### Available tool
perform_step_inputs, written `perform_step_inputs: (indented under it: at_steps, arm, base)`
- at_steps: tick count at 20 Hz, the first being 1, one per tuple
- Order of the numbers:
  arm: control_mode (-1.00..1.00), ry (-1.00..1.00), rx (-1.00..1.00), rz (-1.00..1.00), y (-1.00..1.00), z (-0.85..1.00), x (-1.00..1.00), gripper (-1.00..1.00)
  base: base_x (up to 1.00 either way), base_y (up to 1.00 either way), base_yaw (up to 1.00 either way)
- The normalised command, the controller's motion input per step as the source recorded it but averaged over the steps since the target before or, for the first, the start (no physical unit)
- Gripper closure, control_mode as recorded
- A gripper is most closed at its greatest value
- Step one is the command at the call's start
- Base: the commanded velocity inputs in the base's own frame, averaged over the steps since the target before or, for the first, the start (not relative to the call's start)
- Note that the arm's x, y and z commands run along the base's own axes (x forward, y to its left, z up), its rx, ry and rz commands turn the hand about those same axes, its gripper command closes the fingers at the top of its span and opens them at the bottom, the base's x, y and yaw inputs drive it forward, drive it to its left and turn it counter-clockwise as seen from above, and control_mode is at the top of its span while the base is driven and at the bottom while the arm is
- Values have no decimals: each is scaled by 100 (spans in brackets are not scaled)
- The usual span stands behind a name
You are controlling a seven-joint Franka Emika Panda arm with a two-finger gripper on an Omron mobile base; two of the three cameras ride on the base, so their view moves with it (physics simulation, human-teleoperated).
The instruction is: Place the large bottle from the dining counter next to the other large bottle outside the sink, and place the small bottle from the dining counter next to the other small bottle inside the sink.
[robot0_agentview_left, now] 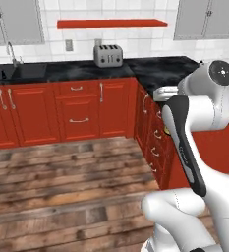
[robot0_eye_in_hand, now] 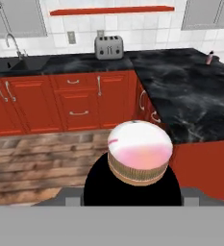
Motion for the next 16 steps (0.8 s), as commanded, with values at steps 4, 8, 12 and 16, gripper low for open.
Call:
perform_step_inputs:
  at_steps: [4, 8, 12, 16]
  arm:
    - [100, 0, 0, 0, 0, 0, 0, 100]
    - [100, 0, 0, 0, 0, 0, 0, 100]
    - [100, 0, 0, 0, 0, 0, 0, 100]
    - [100, 0, 0, 0, 0, 0, 0, 100]
  base:
    - [1, 100, 6]
    - [13, 100, 1]
    - [19, 100, 0]
    - [23, 100, 0]
